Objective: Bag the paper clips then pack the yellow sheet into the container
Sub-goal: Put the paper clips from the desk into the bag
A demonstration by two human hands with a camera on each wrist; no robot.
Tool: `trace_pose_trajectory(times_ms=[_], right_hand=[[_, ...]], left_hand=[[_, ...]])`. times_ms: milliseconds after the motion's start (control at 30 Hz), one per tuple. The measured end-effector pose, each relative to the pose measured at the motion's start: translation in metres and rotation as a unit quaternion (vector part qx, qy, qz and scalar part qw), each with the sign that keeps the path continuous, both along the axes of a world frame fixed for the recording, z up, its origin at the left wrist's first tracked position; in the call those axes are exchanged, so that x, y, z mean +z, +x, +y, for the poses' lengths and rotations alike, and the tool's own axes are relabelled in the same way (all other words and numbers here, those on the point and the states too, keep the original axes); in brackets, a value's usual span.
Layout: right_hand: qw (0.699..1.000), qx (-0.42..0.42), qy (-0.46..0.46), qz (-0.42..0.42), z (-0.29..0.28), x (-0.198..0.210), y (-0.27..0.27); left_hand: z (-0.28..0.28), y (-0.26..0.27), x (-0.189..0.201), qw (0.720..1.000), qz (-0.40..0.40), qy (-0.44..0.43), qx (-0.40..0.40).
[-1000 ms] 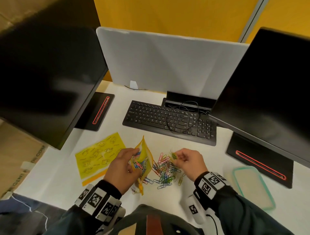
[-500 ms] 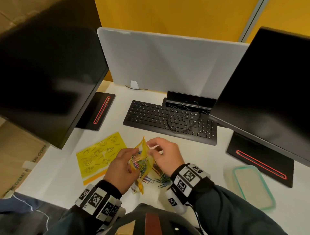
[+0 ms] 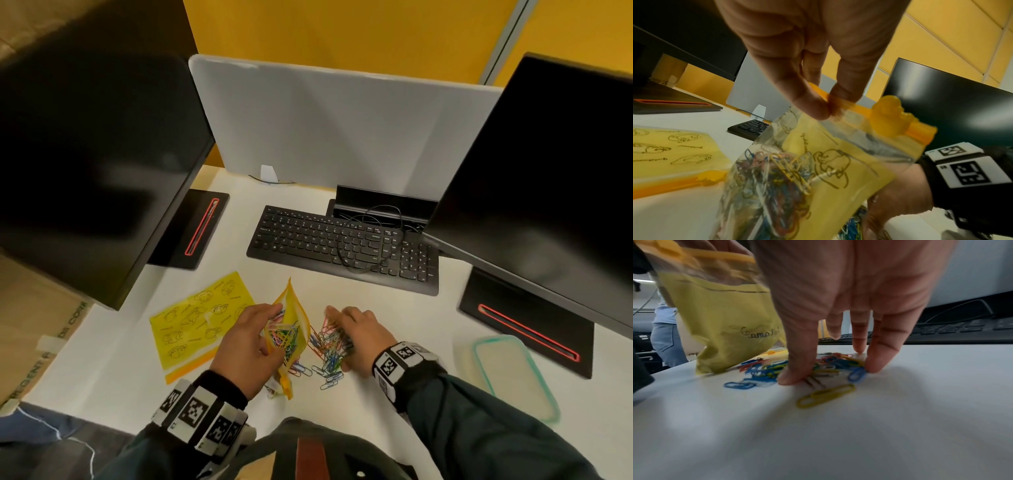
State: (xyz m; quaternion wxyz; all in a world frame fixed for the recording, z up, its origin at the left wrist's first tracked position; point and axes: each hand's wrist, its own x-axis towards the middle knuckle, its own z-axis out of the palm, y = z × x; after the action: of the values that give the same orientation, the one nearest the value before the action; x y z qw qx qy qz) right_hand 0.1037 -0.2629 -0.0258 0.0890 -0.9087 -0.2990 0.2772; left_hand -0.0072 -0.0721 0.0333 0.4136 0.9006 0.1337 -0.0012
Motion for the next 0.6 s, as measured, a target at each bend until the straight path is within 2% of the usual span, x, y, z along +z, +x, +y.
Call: trace_pose_trajectory(times_ms=[133,400,500,600], right_hand=[[0.999,0.008,0.027,-0.032,0.010,0.000,0.008],[0.998,-0.039,-0.002,-0.056,-0.003,0.005,0.002],[0.992,-0.113,0.055,-0.031,-0.010,0.016,-0.004],[0.957,-0.211,0.198,-0.003,-0.008,0.041,-0.010]], left_hand=[[0.005,-0.001,0.000,1.000,0.002,0.005,0.005],[0.002,-0.002,0.000,1.000,0.002,0.005,-0.005],[0.002,-0.003,0.000,1.000,0.000,-0.002,-0.002],[0.001,-0.004,0.000,1.000,-0.003,-0.002,0.000]])
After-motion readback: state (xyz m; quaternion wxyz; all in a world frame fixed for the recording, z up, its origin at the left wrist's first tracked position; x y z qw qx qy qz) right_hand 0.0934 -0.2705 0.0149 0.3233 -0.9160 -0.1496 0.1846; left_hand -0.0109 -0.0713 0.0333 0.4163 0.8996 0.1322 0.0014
